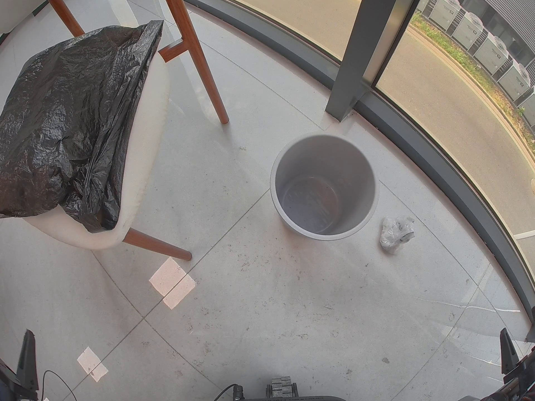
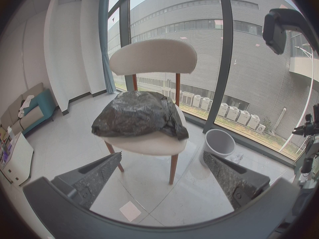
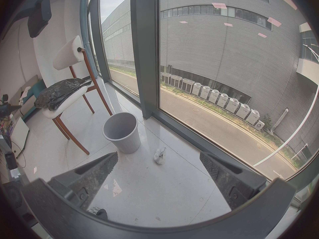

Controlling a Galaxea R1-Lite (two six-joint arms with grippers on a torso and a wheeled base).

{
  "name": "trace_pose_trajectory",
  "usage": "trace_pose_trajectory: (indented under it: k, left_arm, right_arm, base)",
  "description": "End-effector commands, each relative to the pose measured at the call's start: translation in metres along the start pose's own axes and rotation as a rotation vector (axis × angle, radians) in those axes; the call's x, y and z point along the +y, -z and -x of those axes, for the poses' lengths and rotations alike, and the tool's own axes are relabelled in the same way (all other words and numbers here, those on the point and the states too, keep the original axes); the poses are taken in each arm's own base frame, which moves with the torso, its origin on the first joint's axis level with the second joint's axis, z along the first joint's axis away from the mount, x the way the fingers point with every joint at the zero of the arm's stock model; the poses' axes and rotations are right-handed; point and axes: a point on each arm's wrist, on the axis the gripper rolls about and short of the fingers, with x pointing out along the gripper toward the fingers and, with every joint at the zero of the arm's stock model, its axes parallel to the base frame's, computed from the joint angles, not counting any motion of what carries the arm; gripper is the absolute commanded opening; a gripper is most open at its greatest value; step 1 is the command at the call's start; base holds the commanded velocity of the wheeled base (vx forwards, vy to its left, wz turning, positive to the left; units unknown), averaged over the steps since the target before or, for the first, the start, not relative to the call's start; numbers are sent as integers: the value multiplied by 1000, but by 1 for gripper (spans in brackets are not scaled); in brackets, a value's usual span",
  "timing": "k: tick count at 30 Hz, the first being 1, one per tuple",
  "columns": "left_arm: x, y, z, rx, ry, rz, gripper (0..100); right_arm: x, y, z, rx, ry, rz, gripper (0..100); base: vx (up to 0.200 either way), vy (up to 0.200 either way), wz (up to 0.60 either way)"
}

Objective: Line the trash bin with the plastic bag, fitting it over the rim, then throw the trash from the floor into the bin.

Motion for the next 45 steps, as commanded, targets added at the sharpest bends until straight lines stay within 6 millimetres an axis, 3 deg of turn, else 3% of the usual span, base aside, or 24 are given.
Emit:
trace_pose_trajectory:
  k: [1,5,6,9,14,22,30,45]
  left_arm:
    - [10,-105,-113,125,43,12,100]
    - [10,-131,-145,115,105,17,100]
    - [10,-142,-167,129,137,17,100]
    - [12,-160,-202,131,140,14,100]
    - [7,-170,-252,179,179,24,100]
    - [-16,-151,-266,326,262,-1,100]
    - [-36,-129,-295,386,236,-57,100]
    - [-43,-106,-310,434,90,-98,100]
  right_arm:
    - [0,5,0,3,0,1,100]
    - [0,5,0,2,0,2,100]
    - [0,5,0,2,0,2,100]
    - [0,5,0,2,0,2,100]
    - [0,5,0,3,0,1,100]
    - [0,5,0,3,0,1,100]
    - [0,5,0,3,0,1,100]
    - [0,5,0,2,0,0,100]
  base:
    - [0,0,0]
    - [0,0,0]
    - [0,0,0]
    - [0,0,0]
    - [0,0,0]
    - [0,0,0]
    - [0,0,0]
    - [0,0,0]
